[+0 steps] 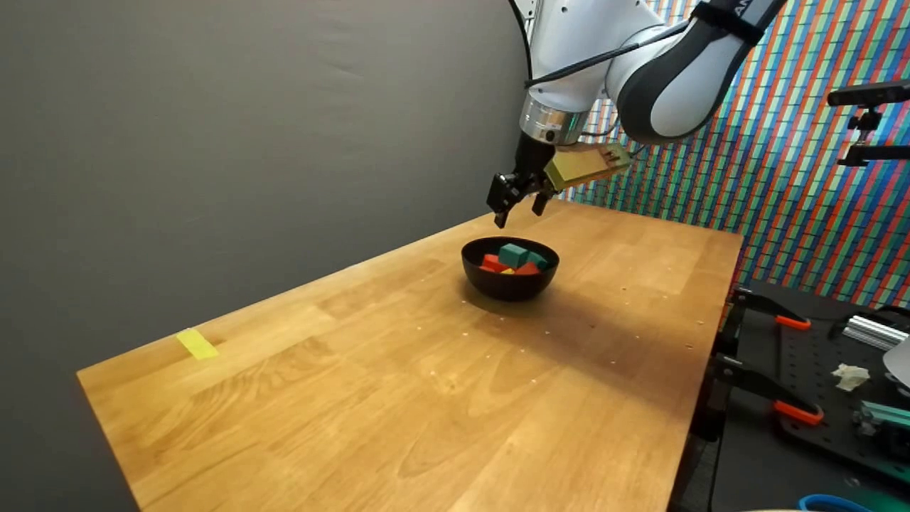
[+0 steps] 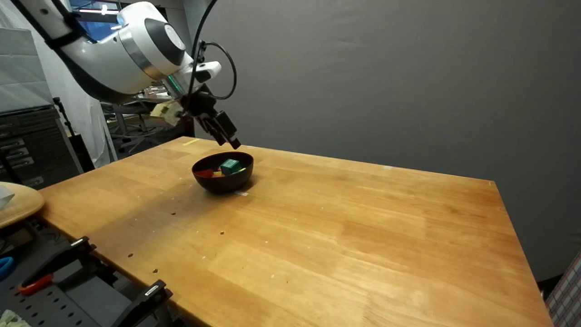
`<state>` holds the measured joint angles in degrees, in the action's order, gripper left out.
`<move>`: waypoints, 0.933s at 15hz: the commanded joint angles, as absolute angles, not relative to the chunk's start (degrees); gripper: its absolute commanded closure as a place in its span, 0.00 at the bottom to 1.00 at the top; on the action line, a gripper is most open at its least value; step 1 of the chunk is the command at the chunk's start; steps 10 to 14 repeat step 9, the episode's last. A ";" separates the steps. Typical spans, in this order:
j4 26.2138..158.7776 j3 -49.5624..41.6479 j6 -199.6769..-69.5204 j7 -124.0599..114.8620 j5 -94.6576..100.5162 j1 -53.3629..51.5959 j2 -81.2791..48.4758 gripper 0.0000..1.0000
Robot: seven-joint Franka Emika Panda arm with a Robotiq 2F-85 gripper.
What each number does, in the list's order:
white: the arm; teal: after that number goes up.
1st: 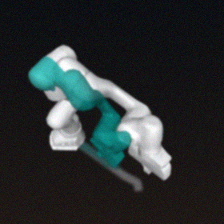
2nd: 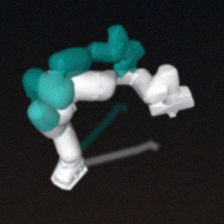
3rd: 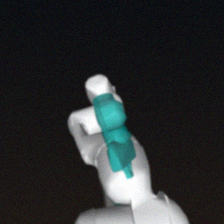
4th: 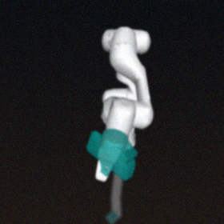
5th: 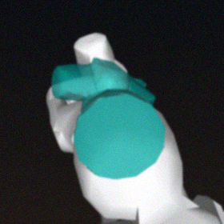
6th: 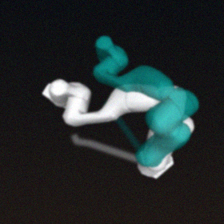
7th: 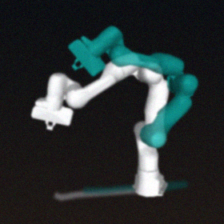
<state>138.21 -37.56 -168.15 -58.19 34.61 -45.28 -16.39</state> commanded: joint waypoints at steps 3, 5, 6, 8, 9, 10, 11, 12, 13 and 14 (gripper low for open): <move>136.87 -62.10 -171.99 -78.32 60.37 -66.74 -12.75 0.00; 136.09 -71.23 -173.52 -88.02 69.92 -74.78 -11.43 0.00; 136.03 -75.71 -173.69 -92.70 74.61 -78.58 -9.72 0.01; 136.01 -73.35 -173.05 -90.88 72.51 -76.75 -12.18 0.00; 135.83 -76.85 -173.26 -94.21 75.74 -79.77 -11.23 0.00; 135.83 -76.85 -173.26 -94.21 75.74 -79.77 -11.23 0.00; 135.83 -76.85 -173.26 -94.21 75.74 -79.77 -11.23 0.00; 135.83 -76.85 -173.26 -94.21 75.74 -79.77 -11.23 0.00; 135.83 -76.85 -173.26 -94.21 75.74 -79.77 -11.23 0.00; 135.83 -76.85 -173.26 -94.21 75.74 -79.77 -11.23 0.00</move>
